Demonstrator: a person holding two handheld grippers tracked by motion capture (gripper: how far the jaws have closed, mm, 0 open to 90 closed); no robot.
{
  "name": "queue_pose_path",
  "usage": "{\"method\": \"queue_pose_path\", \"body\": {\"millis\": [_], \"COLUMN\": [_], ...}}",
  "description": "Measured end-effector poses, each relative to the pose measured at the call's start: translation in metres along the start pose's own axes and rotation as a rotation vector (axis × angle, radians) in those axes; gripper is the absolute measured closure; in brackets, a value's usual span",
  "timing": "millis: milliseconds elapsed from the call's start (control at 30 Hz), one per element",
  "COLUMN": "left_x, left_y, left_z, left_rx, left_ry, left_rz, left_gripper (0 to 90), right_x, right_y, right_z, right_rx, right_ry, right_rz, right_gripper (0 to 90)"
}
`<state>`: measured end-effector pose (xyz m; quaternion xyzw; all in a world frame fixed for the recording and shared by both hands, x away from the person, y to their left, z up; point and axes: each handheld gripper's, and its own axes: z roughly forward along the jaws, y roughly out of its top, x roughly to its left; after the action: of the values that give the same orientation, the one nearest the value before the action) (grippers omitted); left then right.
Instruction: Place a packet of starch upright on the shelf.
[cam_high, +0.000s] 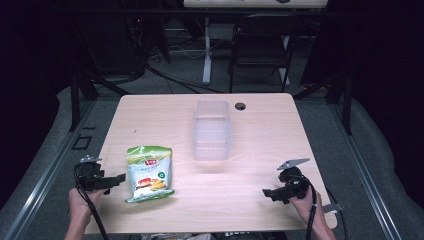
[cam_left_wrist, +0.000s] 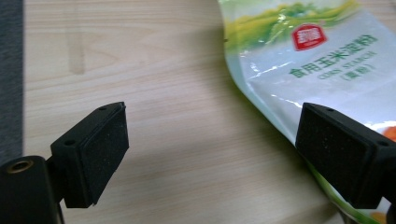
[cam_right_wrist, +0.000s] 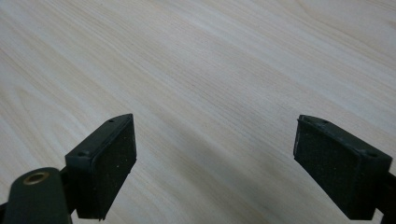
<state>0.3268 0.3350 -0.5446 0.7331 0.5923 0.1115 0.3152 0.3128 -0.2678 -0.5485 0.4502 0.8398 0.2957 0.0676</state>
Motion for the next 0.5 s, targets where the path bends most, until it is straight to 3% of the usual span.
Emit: {"method": "queue_pose_path", "body": {"millis": [267,500], "left_x": [-0.0032,-0.0005], "left_y": [0.0010,0.0015], "left_z": [0.0045,0.0057], "left_rx": [0.017,-0.001], "left_ry": [-0.039,-0.052], "left_rz": [0.029,0.021], "left_gripper": [7.8,5.9], "right_x": [0.0019,0.0037], "right_y": [0.0015,0.0021], "right_z": [0.0029,0.0042], "right_rx": [0.020,0.034], "right_ry": [0.012,0.010], "right_rz": [-0.014,-0.034], "right_gripper": [12.5,12.6]}}
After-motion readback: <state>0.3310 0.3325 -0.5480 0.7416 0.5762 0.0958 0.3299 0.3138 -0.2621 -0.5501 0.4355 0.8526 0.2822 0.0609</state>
